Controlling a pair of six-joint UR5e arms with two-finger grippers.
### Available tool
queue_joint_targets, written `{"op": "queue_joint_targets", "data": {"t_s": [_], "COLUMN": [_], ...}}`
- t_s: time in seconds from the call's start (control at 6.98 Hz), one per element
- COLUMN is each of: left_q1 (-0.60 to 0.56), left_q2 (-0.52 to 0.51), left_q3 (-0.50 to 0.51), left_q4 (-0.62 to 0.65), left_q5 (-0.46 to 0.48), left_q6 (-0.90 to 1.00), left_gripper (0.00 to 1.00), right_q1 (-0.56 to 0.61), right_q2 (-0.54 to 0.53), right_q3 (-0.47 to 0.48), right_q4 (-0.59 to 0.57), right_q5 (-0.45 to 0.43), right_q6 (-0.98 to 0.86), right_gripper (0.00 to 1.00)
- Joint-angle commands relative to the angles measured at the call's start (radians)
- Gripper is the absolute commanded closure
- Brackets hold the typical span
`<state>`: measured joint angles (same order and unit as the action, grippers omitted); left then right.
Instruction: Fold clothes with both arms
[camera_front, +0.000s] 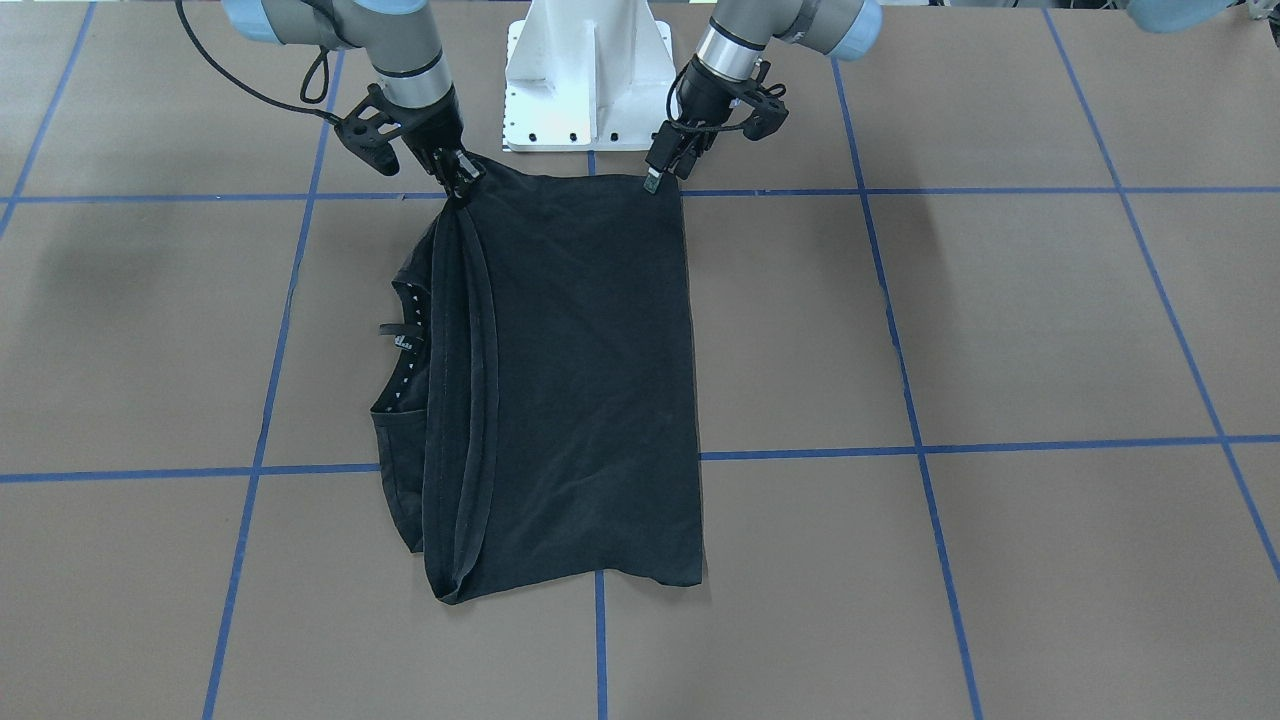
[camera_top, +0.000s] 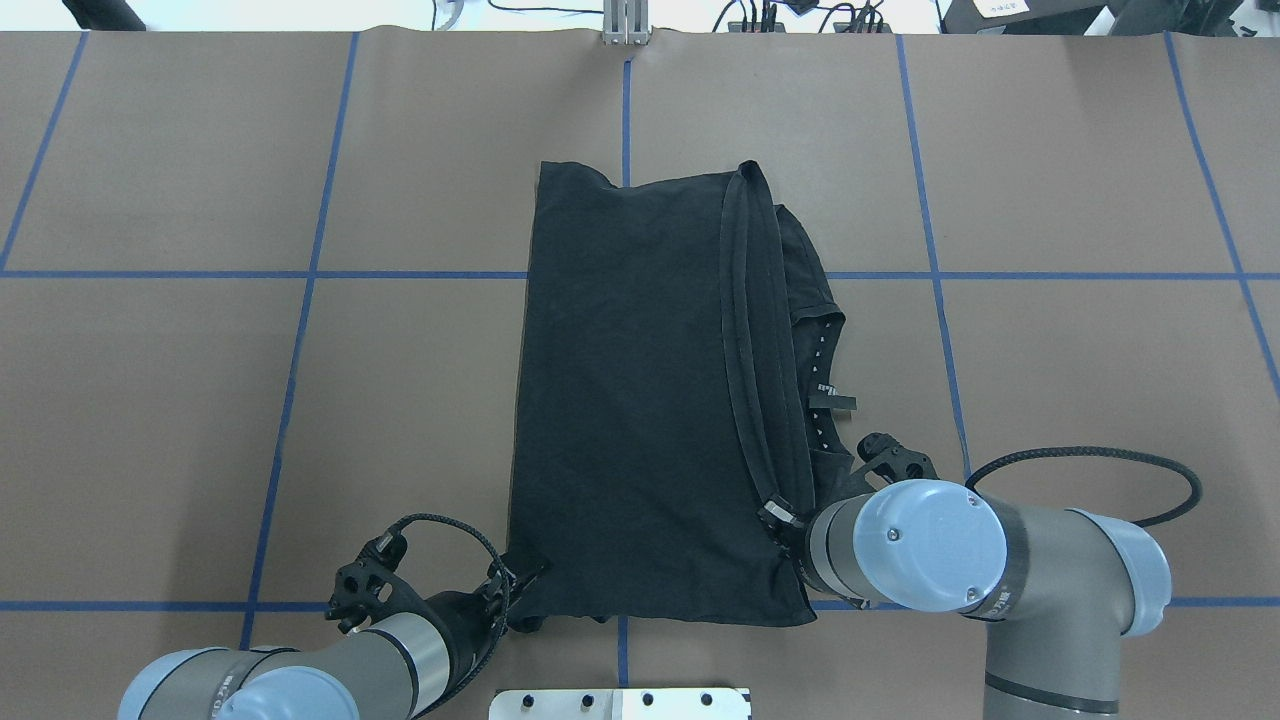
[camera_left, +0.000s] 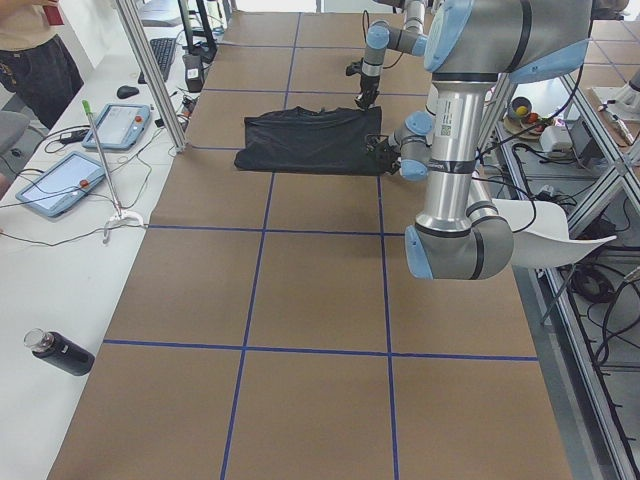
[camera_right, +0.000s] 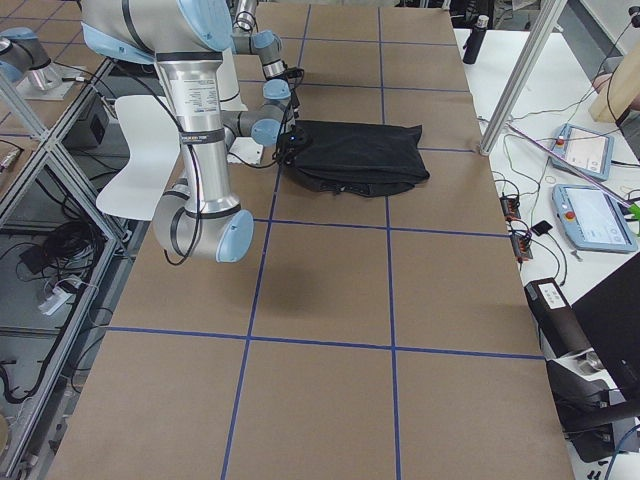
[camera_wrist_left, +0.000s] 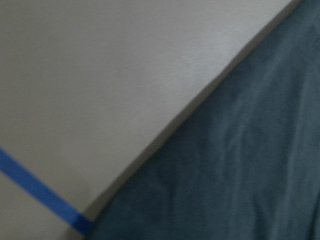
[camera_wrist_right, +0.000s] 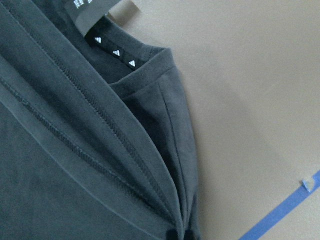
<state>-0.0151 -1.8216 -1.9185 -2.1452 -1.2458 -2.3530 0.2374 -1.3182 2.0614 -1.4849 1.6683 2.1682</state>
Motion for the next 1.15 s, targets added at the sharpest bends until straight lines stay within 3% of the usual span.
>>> {"op": "queue_joint_targets", "data": {"t_s": [0.0, 0.14, 0.29, 0.43, 0.72, 0.86, 1.0], "left_q1": [0.01, 0.009, 0.01, 0.009, 0.007, 0.006, 0.004], "left_q2": [-0.005, -0.007, -0.005, 0.004, -0.001, 0.005, 0.008], "left_q3": [0.001, -0.002, -0.004, -0.007, -0.084, -0.159, -0.166], "left_q4": [0.027, 0.027, 0.027, 0.027, 0.027, 0.028, 0.031], "left_q5": [0.002, 0.002, 0.002, 0.002, 0.002, 0.002, 0.002], "left_q6": [-0.002, -0.003, -0.006, -0.014, -0.026, -0.131, -0.173], "left_gripper": [0.18, 0.3, 0.81, 1.0, 1.0, 1.0, 1.0], "right_q1": [-0.001, -0.001, 0.0, -0.001, 0.0, 0.005, 0.005], "right_q2": [0.002, 0.005, 0.004, 0.002, 0.005, 0.001, -0.004], "right_q3": [0.002, 0.002, 0.002, -0.001, 0.008, 0.032, 0.049], "right_q4": [0.0, 0.0, 0.0, 0.0, 0.0, 0.0, 0.0], "right_q5": [0.001, 0.002, 0.002, 0.001, 0.004, 0.007, 0.004], "right_q6": [0.002, 0.002, 0.002, 0.002, 0.002, 0.01, 0.022], "right_gripper": [1.0, 1.0, 1.0, 1.0, 1.0, 1.0, 1.0]}}
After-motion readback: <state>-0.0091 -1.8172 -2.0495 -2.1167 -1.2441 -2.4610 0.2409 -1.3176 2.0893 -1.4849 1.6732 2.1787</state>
